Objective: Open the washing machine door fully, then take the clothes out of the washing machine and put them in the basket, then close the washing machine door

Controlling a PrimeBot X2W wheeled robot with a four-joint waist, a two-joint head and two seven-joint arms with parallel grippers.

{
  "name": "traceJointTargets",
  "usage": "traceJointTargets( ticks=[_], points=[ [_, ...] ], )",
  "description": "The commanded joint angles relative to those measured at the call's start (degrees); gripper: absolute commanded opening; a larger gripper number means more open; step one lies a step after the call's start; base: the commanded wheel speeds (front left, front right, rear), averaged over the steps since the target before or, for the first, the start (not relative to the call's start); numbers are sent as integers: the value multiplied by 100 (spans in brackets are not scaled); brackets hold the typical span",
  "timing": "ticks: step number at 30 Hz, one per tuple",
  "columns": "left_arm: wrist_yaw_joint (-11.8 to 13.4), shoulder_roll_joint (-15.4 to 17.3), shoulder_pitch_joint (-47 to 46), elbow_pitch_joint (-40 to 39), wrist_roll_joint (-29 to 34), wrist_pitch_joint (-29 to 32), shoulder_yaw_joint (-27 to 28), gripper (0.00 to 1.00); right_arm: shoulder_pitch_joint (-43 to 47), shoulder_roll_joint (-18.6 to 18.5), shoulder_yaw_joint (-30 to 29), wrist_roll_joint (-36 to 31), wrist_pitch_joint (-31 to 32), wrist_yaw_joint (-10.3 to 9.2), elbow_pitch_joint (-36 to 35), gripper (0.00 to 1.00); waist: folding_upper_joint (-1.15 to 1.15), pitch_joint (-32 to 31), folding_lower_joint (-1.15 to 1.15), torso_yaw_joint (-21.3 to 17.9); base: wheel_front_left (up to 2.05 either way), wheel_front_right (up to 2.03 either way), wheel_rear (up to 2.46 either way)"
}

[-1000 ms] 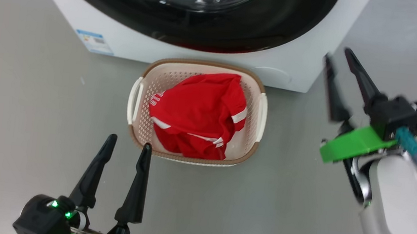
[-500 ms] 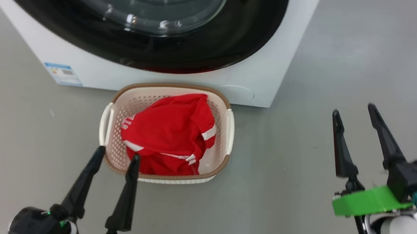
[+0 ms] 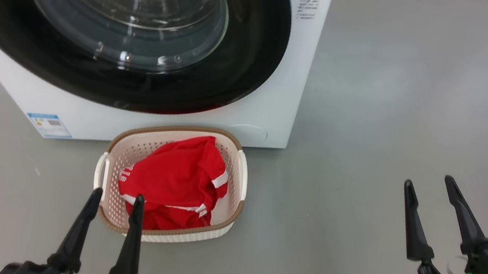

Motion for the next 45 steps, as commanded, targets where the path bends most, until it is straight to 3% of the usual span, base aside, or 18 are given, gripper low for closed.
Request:
traceJointTargets(
  ticks=[1, 21, 45],
  points=[
    [57, 124, -1, -97, 55, -51, 248, 100, 114, -5, 78, 65, 37, -21, -284, 100, 0, -148, 0, -124, 0, 0, 0],
    [178, 295, 491, -188, 124, -45, 377, 100, 1215, -5, -169, 323, 372, -21, -1317, 100, 0, -861, 0, -175, 0, 0, 0],
    [193, 329, 631, -371, 331, -51, 350, 100, 1383, -5, -112, 289, 479, -21, -1681, 100, 0, -871, 0, -134, 0, 0, 0]
  ],
)
